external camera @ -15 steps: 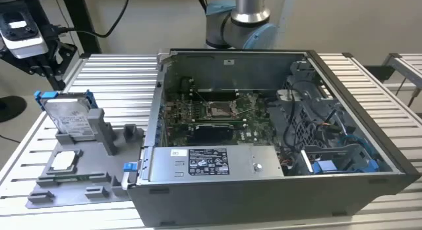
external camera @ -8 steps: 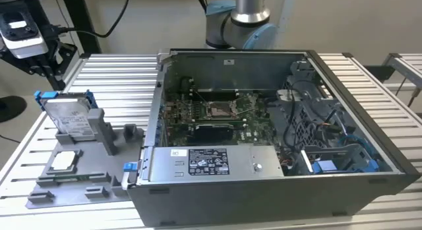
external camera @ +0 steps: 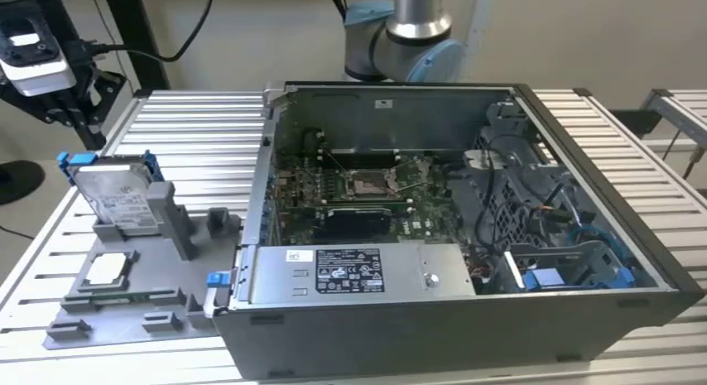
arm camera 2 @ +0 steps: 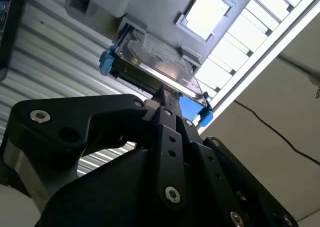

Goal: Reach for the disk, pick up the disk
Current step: 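Reach for the disk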

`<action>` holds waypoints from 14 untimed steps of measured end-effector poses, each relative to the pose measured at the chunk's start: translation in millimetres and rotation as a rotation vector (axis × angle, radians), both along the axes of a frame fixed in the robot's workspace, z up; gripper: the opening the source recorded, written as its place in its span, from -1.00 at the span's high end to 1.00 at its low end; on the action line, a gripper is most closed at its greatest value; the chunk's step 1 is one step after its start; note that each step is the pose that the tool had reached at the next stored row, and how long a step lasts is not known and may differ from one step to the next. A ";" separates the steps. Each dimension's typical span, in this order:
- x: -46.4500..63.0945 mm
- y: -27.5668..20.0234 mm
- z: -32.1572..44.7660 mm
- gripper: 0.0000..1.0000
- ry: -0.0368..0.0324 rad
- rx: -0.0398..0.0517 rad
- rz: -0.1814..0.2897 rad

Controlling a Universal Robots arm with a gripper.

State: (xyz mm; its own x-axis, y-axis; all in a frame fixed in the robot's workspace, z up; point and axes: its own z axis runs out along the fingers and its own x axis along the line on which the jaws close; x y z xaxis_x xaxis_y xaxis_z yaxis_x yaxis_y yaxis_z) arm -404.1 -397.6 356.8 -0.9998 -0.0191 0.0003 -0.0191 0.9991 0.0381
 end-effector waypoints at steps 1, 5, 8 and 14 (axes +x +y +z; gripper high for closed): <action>-2.8 0.0 -0.1 1.00 -0.0003 0.0001 0.000; -13.2 0.4 -0.1 1.00 -0.0005 -0.0001 0.000; -18.4 1.3 0.0 1.00 -0.0005 0.0000 0.000; -24.3 3.5 -0.1 1.00 -0.0005 0.0001 0.000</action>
